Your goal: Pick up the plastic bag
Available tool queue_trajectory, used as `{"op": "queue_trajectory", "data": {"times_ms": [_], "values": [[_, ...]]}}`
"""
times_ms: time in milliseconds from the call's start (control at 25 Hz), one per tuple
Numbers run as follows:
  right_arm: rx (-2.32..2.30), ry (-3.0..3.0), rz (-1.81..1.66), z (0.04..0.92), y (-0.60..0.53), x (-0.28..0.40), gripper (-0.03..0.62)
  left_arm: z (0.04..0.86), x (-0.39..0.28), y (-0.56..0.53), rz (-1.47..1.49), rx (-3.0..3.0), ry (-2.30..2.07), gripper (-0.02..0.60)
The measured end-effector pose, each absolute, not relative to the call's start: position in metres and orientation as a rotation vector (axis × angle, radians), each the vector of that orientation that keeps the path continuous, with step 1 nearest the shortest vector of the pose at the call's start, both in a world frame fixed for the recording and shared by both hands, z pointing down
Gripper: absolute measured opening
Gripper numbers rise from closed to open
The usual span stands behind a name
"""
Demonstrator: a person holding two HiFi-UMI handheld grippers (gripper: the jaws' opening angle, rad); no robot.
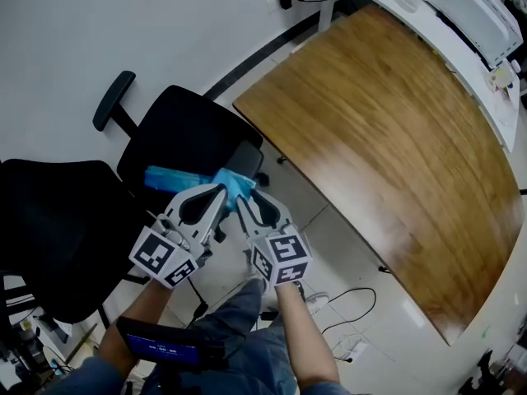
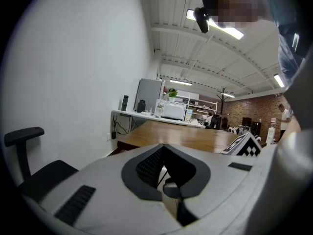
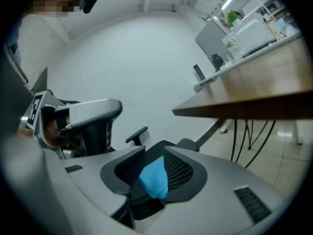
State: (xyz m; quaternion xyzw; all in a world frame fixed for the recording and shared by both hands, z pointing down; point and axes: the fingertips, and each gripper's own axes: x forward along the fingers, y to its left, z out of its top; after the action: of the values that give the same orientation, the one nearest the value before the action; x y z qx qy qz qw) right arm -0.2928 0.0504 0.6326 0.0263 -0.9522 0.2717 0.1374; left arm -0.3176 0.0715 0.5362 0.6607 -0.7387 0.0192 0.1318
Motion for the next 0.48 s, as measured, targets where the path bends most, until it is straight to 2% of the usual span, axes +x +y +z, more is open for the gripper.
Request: {"op": "queue_trajectory", "data": {"times_ms": [40,160,480], "values": [[0.098,-2.723,0.816,0.646,0.05,-0.293,0.153,0.539,-0.319,0.072,0.061,1.918,-2.14,0.006],[0.163,-2.637,0.886,0.68,0.047,-0.293,0.184,0.547,-0.325,0.073,0.07,1.908,-2.134,0.006],[0.19,-2.557,1.088,0.713,0.055,-0.299,0.186,0.571,-0.329,0.074,0.078,1.89,-2.096,0.006]]}}
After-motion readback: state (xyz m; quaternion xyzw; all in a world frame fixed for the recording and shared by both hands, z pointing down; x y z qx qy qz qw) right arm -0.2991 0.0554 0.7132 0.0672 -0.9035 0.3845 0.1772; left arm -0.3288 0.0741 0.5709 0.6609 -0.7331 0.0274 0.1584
